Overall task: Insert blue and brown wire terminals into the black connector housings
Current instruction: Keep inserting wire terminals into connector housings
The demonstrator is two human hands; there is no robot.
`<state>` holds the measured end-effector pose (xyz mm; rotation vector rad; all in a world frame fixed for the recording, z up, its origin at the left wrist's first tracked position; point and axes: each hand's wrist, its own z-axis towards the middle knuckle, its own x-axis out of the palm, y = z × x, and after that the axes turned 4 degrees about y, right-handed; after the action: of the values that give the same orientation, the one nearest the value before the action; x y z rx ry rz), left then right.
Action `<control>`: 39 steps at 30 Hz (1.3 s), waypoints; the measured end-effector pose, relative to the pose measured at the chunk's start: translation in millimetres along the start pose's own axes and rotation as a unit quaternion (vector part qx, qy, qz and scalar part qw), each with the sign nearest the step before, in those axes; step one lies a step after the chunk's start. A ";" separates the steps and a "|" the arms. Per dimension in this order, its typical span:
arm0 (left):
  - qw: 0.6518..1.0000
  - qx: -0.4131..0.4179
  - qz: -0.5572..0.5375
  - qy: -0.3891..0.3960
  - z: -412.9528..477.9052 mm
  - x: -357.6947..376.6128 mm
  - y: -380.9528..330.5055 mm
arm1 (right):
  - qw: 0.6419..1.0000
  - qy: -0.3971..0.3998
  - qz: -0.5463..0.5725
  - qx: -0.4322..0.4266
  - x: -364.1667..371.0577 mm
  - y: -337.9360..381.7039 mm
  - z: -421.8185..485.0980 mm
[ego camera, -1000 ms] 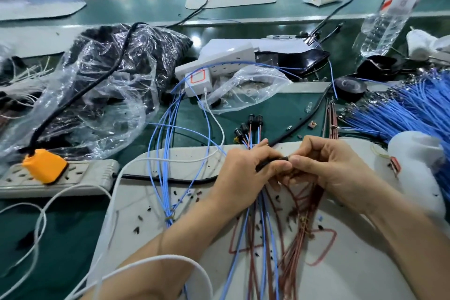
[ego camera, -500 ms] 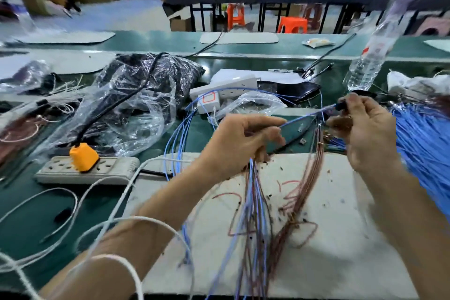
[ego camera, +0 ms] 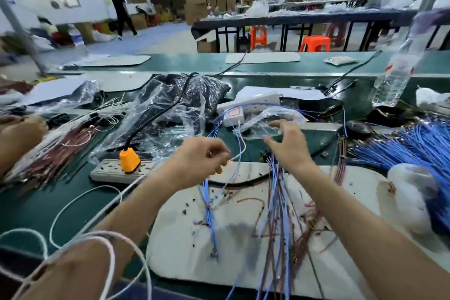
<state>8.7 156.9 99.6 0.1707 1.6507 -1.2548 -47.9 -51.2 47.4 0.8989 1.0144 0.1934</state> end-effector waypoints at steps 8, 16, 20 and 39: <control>0.985 -0.135 0.110 -0.008 66.7 17.6 39.2 | 0.994 0.072 -0.069 -0.046 49.2 -0.4 -34.8; 0.990 -0.090 0.073 0.077 56.0 15.5 37.9 | 0.984 0.038 -0.148 -0.093 56.6 -4.8 -37.8; 0.991 -0.037 0.027 0.127 42.2 5.1 29.7 | 0.974 0.052 -0.184 -0.124 55.8 -3.5 -39.2; 0.969 -0.039 0.145 0.194 18.9 -16.3 36.9 | 0.965 -0.059 0.252 -0.046 37.4 -4.7 -43.4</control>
<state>51.2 165.7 89.4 0.6200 1.9193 -0.9713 -63.4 -10.3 10.2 1.0590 0.6454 0.6042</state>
